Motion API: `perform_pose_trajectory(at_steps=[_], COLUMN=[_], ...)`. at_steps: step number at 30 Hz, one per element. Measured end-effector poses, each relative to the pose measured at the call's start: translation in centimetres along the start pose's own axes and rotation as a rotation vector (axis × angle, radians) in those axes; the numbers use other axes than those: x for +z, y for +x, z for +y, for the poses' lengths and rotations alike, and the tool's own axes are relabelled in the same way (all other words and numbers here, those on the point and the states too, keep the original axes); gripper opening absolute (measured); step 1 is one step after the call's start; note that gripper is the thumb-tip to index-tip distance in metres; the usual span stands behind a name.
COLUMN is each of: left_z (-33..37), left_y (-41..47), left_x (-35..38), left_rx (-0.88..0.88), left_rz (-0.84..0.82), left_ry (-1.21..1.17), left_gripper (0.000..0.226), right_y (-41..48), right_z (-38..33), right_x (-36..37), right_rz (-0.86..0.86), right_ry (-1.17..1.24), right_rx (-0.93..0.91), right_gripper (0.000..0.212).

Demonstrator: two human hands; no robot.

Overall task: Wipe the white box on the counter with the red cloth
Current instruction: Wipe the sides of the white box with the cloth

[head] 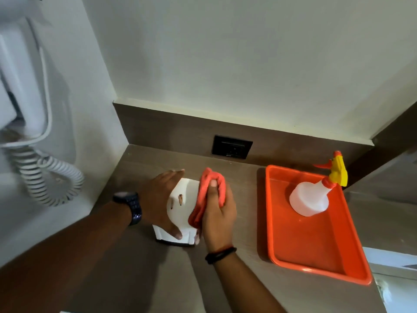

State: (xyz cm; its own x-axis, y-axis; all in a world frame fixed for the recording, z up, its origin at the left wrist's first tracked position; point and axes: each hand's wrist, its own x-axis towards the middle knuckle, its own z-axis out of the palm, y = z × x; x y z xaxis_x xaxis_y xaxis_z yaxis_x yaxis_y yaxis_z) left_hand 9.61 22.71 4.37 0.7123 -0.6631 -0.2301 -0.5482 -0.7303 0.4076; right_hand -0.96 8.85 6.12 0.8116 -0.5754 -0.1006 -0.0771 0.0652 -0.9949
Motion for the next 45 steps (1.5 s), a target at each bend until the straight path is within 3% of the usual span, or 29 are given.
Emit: perform_pose_trajectory(at_steps=[2,5,7,13,18,24,28,32,34,40,45], left_z=[-0.4,-0.7,-0.8,-1.4,-1.0,-0.7,-1.0,-1.0,-0.9,-1.1,-1.5], left_y=[-1.2,-1.9,-1.9,-1.5,-1.5,-1.4,-1.5,-1.3,-1.2,-1.1,-1.2], left_x=[0.3,0.6,0.6,1.0,0.9,0.7,0.7,0.9,0.9,1.0,1.4], left_rx=[-0.007,0.017,0.050,0.188,0.069,-0.022,0.023,0.054,0.001,-0.026,-0.028], left_rz=[0.088,0.152,0.142,0.167,0.116,0.101,0.091,0.092,0.074,0.094,0.093], left_ry=[-0.137,-0.276,-0.292,-0.171,-0.245,-0.218,-0.236,-0.214,-0.248,-0.280,-0.295], left_gripper=[0.156,0.160,0.161,0.149,0.161,0.161,0.163,0.161,0.162,0.161,0.160], right_y=[1.2,2.8,2.8,0.8,1.8,4.8,2.5,1.1,2.0,3.5,2.2], right_z=[-0.4,0.4,0.9,1.6,2.5,1.4,1.6,2.6,2.6,0.8,0.6], right_x=[0.7,2.0,2.6,2.0,-0.9,1.3,2.1,-0.7,-1.6,2.2,1.9], right_rz=[-0.142,-0.409,-0.438,-0.425,-0.515,-0.447,-0.392,-0.516,-0.553,-0.456,-0.481], right_ry=[-0.360,-0.921,-1.069,-1.043,-1.081,-1.018,-1.004,-1.048,-1.082,-1.111,-1.084], right_rx=[-0.249,-0.436,-0.511,-0.622,-0.692,-0.470,-0.604,-0.743,-0.747,-0.592,-0.721], right_gripper=[0.034,0.045,0.047,0.040,0.044,0.039,0.036,0.038,0.041,0.035,0.031])
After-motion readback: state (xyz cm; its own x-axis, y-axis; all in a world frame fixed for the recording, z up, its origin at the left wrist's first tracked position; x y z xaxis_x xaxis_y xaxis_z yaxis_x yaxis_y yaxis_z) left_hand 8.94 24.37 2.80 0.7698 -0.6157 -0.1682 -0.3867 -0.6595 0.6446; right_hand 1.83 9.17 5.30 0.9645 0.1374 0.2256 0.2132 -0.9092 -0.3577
